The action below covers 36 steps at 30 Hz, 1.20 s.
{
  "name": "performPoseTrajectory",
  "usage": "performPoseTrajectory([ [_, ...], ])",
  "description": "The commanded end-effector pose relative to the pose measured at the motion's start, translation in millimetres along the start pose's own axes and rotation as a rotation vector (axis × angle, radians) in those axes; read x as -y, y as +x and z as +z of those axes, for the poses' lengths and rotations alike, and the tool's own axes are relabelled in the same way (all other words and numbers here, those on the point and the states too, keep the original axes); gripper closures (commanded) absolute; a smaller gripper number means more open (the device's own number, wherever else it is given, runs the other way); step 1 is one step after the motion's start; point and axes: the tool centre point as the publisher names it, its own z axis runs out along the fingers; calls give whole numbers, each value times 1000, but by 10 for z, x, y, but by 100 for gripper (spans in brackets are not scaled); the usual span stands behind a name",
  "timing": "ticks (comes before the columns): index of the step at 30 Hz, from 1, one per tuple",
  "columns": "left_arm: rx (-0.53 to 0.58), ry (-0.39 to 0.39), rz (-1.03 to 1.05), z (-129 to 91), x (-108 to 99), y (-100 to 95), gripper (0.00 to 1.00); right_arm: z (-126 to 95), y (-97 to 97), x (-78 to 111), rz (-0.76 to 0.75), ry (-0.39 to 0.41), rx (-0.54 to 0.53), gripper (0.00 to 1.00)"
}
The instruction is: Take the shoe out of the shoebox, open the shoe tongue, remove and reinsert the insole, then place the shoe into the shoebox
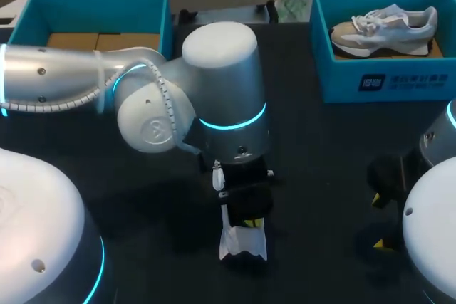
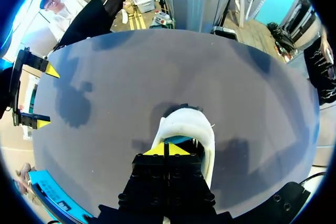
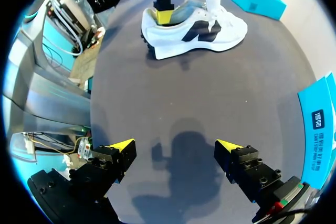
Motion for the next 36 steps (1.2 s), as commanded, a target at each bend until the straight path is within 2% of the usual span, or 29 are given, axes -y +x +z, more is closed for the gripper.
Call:
performPoseTrajectory([
  [1,-20,3,0,27,24,-19,100,-15,21,9,-1,-2,3,0],
  [7,-53,12,-11,143,31,-23,100,-15,21,9,-1,-2,3,0],
  [13,-39,25,-43,231,27,-8,100,-15,21,9,-1,-2,3,0],
  [23,-33,44,-67,553,41,56,100,-15,21,9,-1,-2,3,0],
  [30,-49,61,-90,779,-47,96,100,-15,21,9,-1,-2,3,0],
  [36,-77,-5,-75,799,-141,135,100,-15,21,9,-1,-2,3,0],
])
